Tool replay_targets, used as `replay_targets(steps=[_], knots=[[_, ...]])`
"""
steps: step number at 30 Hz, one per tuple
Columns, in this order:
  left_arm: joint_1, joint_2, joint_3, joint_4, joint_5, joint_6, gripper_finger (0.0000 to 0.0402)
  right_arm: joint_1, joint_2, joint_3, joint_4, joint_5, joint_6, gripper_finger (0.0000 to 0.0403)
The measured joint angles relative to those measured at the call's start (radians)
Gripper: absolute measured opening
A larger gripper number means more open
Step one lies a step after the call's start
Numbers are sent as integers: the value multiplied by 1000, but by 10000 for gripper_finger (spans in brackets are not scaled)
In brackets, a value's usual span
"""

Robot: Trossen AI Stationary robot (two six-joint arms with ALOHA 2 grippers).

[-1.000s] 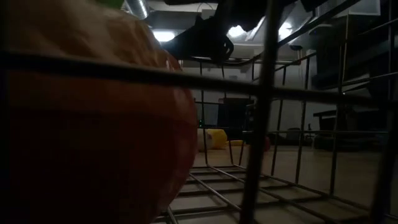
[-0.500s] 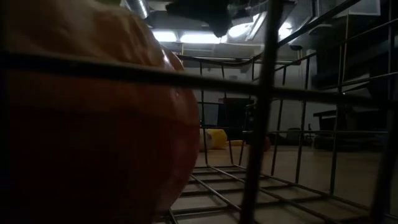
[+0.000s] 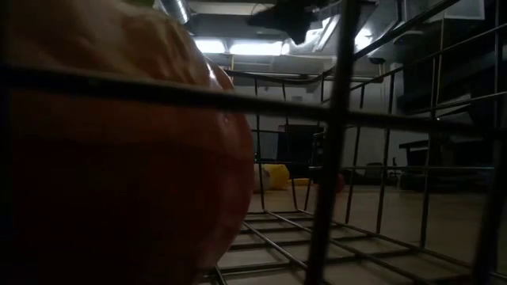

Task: Sort produce into baskets
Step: Put the yellow bell pepper into the white bin

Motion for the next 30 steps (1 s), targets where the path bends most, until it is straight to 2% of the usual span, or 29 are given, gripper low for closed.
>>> replay_targets(steps=[6, 14, 23, 30], knots=[[0, 155, 86, 22, 0, 28, 269, -102, -75, 0, -140, 0, -55, 315], [17, 440, 301, 12, 0, 131, 269, -248, -95, 0, -247, 1, -122, 315], [119, 691, 552, -268, 1, 115, 270, -378, -95, 0, -316, 11, -187, 315], [192, 807, 623, -346, 8, 94, 270, -417, -95, 0, -320, 111, -188, 315]])
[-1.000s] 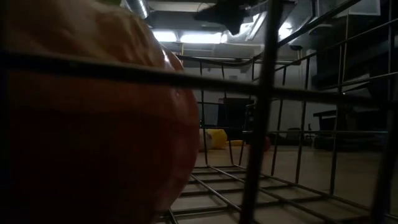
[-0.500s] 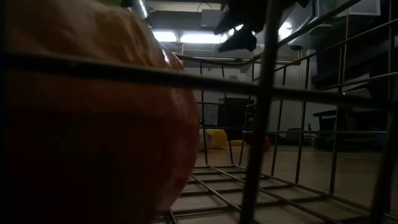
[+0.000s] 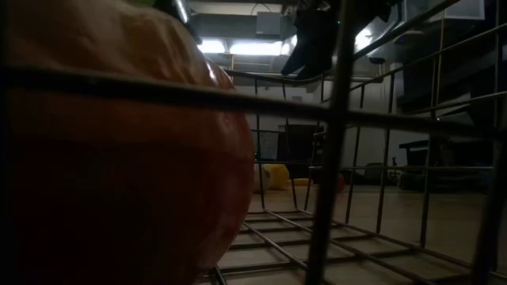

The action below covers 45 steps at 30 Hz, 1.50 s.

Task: Sort produce into baskets
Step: Put the yellow bell pepper into the white bin

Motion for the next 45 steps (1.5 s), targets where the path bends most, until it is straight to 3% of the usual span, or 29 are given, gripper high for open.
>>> replay_targets(steps=[10, 25, 37, 45], knots=[[111, 131, 0, -42, 120, -43, 270, 3, 0, 0, 1, 12, 0, 315], [147, 182, 0, -84, 124, -44, 271, 3, 0, 0, 2, 10, 0, 315], [179, 182, -4, -178, 165, -53, 361, 3, 0, 0, 2, 10, 0, 315], [175, 182, -5, -227, 165, -74, 372, 3, 0, 0, 2, 10, 0, 315]])
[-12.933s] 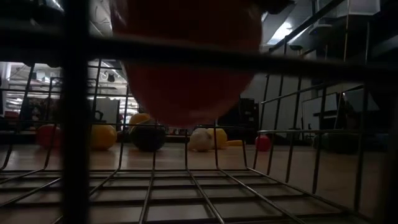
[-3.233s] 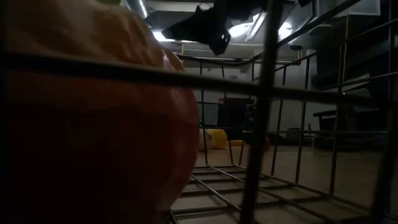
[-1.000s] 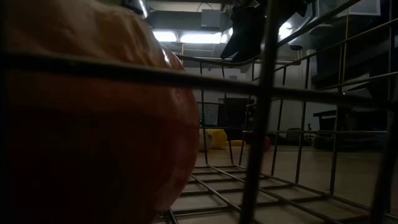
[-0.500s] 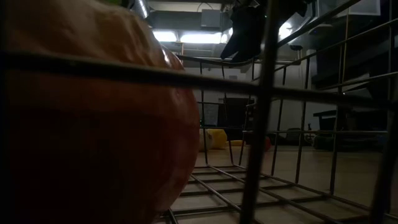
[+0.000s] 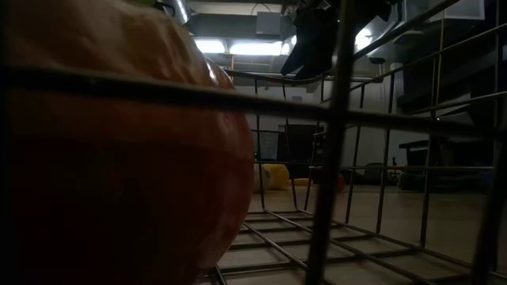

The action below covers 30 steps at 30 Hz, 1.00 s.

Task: Sort produce into baskets
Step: Put the yellow bell pepper into the white bin

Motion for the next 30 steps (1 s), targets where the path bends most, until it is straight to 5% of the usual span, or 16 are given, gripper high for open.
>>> replay_targets(steps=[14, 30], knots=[[2, 82, 0, -104, 109, 344, 373, 0, 0, 0, 0, 0, 0, 315], [50, 182, 0, -10, 139, 426, 373, 0, 0, 0, 0, 0, 0, 315]])
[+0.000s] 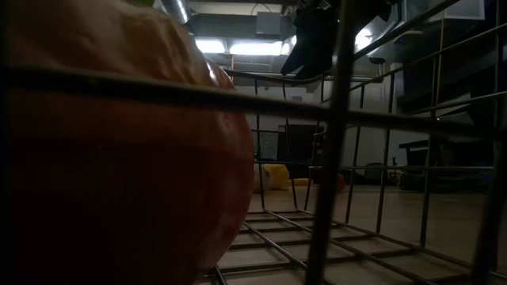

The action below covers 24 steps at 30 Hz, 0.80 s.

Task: Sort produce into baskets
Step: Put the yellow bell pepper into the white bin

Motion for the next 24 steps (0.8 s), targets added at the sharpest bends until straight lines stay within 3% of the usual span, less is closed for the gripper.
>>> replay_targets(steps=[6, 24], knots=[[43, 12, 0, 13, 98, 5, 373, 0, 0, 0, 0, 0, 0, 315], [95, 172, 1, 73, 162, 30, 373, 0, 0, 0, 0, 0, 0, 315]])
